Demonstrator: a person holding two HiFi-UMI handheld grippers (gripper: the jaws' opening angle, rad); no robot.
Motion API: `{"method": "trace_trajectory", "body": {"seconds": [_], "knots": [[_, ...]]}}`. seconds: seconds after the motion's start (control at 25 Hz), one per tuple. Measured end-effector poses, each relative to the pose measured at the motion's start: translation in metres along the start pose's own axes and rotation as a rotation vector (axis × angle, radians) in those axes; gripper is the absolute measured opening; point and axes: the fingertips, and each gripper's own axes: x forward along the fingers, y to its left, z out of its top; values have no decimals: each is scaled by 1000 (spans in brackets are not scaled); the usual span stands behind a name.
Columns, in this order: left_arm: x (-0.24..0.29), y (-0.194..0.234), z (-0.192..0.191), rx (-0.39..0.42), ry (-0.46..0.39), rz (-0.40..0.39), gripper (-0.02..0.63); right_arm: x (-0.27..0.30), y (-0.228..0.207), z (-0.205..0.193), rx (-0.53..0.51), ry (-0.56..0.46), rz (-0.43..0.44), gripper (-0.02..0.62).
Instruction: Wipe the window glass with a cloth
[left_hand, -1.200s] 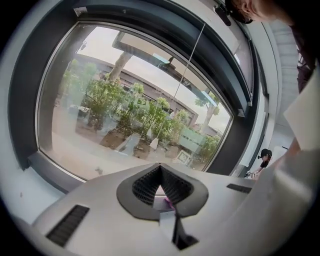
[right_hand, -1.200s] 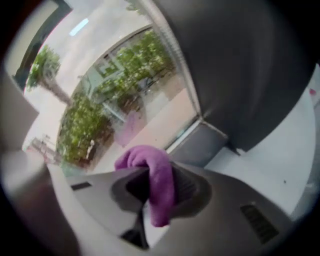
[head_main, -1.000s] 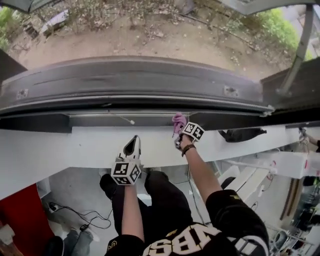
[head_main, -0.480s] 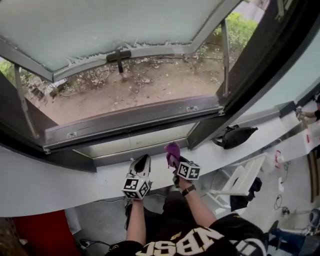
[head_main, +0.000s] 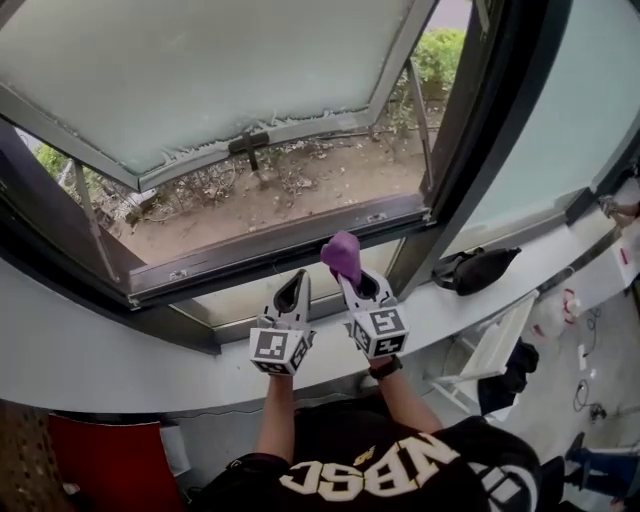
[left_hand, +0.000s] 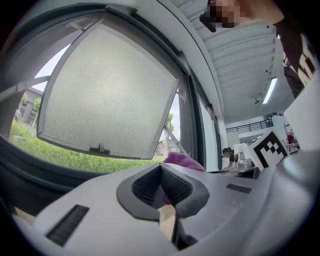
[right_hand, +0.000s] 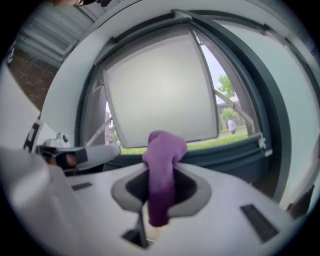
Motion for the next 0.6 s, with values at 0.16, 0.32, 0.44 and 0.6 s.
{"method": "trace_trajectory", "body": {"seconds": [0.16, 0.32, 0.44, 0.6], "knots": [[8, -1, 29, 22, -42, 37, 18, -4, 0, 40, -44, -62, 12, 81], [15, 1, 46, 57, -61, 53, 18, 2, 1, 64, -97, -100, 20, 81], [14, 7, 46, 50, -64, 77, 18, 4, 7, 68, -94, -101, 37, 81], [18, 8, 51, 67, -52, 80, 18, 6, 6, 66, -91, -99, 28, 81]]}}
